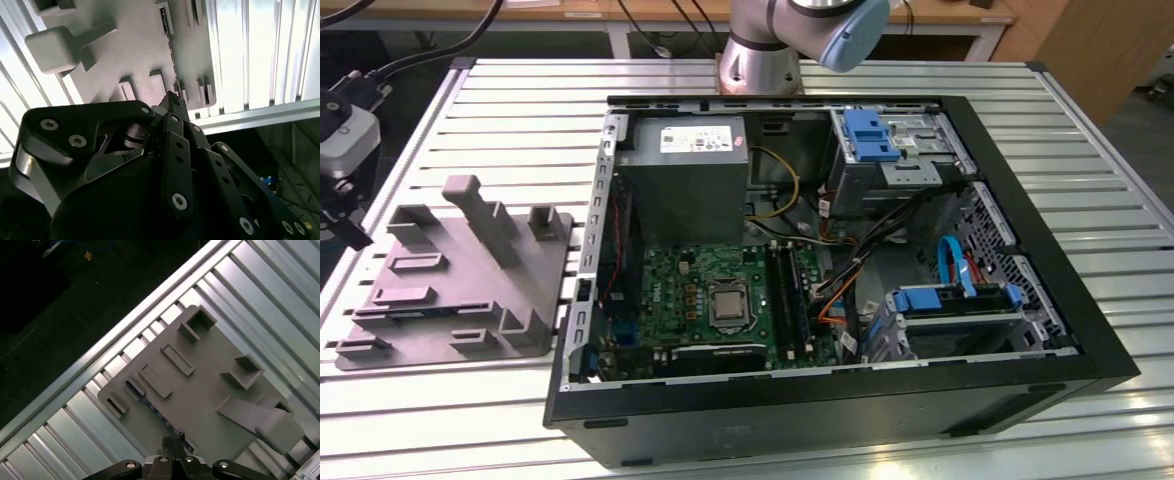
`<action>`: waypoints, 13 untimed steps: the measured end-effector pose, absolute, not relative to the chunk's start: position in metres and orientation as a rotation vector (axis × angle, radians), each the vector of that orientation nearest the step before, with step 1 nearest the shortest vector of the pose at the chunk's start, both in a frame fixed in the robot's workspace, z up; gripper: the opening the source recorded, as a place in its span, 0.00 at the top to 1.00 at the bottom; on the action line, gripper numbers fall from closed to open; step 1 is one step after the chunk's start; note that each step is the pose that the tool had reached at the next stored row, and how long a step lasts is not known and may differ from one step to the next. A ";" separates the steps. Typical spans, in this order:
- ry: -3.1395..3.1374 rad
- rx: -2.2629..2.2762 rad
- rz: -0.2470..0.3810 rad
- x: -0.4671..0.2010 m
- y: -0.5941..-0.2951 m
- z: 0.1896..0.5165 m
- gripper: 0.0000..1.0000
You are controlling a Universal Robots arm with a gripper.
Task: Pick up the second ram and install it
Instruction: 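Pick up the second ram and move it above second insertion slot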
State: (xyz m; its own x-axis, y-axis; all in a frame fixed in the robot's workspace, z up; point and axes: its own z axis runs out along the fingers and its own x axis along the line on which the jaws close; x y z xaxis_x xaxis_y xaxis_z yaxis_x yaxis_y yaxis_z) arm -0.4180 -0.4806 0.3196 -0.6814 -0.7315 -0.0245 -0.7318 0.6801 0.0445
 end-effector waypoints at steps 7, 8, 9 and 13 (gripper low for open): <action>2.792 -1.434 0.080 -0.418 -0.481 0.319 0.90; 2.780 -1.459 0.080 -0.418 -0.481 0.319 0.90; 2.766 -1.486 0.080 -0.418 -0.481 0.319 0.90; 2.712 -1.586 0.080 -0.418 -0.481 0.318 0.90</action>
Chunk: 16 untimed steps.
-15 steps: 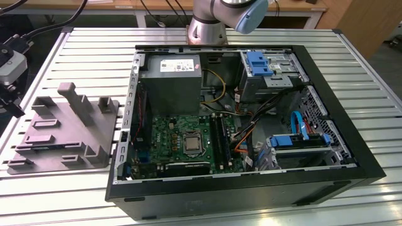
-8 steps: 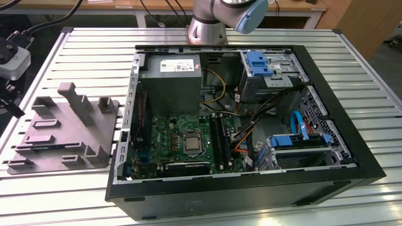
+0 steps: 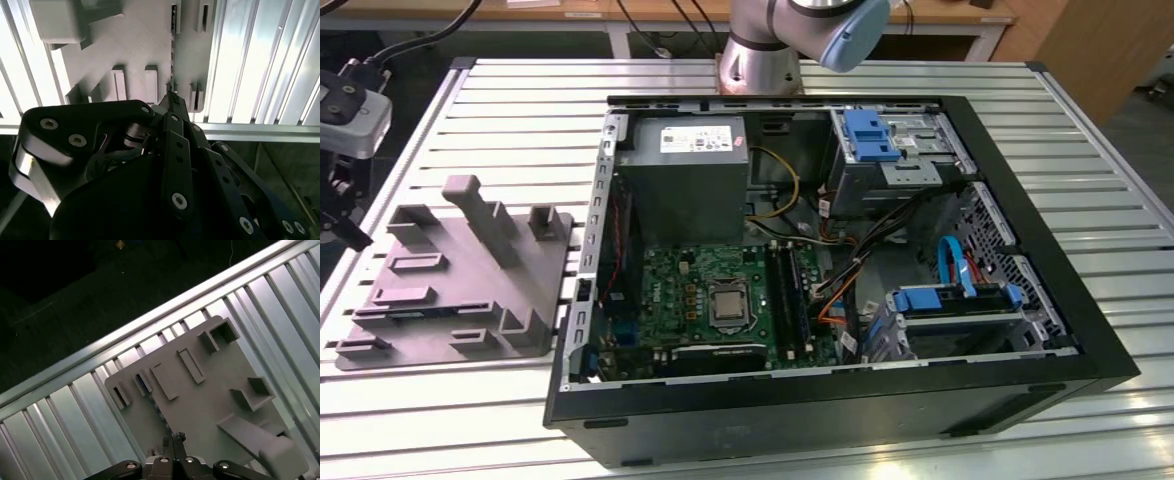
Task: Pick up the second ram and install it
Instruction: 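Pick up the second ram and move it above second insertion slot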
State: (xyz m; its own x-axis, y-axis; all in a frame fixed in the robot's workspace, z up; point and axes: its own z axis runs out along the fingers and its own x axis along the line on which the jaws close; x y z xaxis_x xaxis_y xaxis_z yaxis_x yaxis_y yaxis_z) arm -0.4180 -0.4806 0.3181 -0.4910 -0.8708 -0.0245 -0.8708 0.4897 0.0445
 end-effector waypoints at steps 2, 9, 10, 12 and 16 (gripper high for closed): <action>-2.679 1.634 -0.080 -0.418 -0.481 0.318 0.90; -2.567 1.799 -0.079 -0.418 -0.481 0.317 0.90; -2.551 1.822 -0.079 -0.418 -0.481 0.317 0.90; -2.517 1.867 -0.079 -0.418 -0.481 0.316 0.90; -2.457 1.943 -0.079 -0.418 -0.481 0.313 0.90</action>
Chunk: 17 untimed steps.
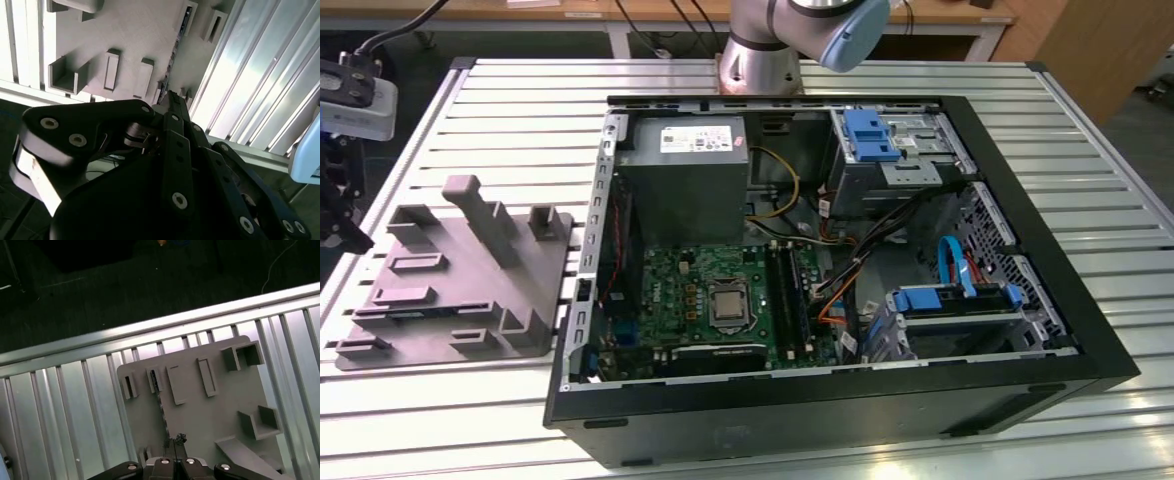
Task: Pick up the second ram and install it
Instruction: 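Pick up the second ram and move it above second insertion slot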
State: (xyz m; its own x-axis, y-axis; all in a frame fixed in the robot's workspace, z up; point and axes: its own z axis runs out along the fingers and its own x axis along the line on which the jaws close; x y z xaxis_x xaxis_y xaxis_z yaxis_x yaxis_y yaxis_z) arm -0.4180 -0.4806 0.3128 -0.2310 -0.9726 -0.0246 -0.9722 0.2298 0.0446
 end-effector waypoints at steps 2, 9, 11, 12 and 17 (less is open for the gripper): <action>-2.449 1.950 -0.080 -0.418 -0.481 0.310 0.90; -2.404 2.004 -0.081 -0.418 -0.481 0.301 0.90; -2.389 2.022 -0.081 -0.419 -0.481 0.299 0.90; -2.378 2.035 -0.081 -0.419 -0.481 0.297 0.90; -2.281 2.139 -0.081 -0.419 -0.481 0.292 0.90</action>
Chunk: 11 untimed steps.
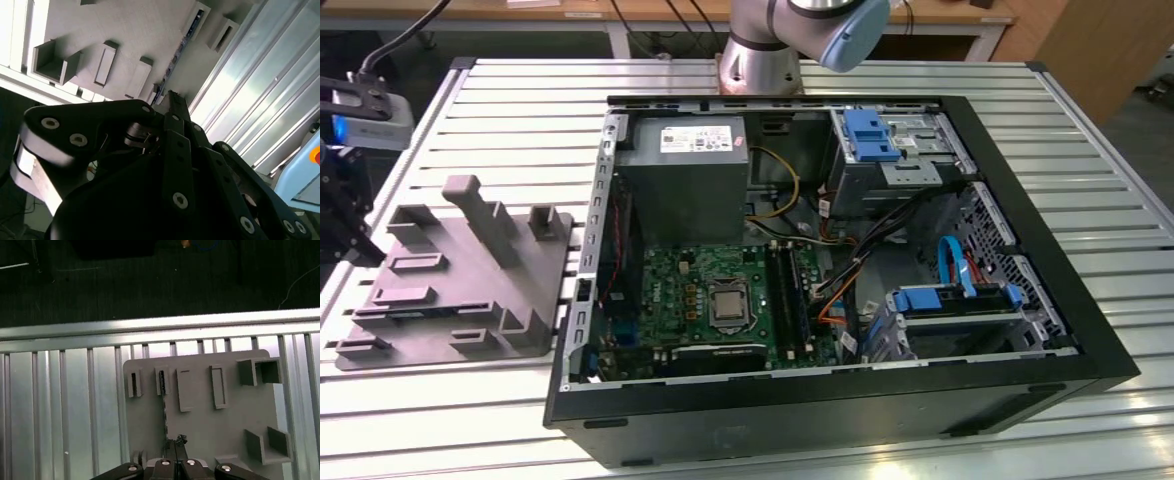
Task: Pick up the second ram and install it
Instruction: 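Pick up the second ram and move it above second insertion slot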
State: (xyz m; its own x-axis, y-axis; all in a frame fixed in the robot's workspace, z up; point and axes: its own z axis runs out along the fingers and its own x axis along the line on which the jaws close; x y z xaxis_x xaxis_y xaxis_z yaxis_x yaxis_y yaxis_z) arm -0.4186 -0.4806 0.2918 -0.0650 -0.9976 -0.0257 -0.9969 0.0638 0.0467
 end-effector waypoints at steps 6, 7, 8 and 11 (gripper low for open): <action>-2.215 2.205 -0.080 -0.421 -0.481 0.284 0.90; -2.209 2.212 -0.080 -0.421 -0.481 0.282 0.90; -2.203 2.217 -0.080 -0.421 -0.481 0.281 0.90; -2.198 2.222 -0.080 -0.421 -0.481 0.275 0.90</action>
State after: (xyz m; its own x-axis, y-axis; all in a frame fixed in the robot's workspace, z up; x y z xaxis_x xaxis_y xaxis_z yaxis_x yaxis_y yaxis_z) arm -0.4215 -0.4806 0.2755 0.0104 -0.9996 -0.0257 -0.9988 -0.0116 0.0468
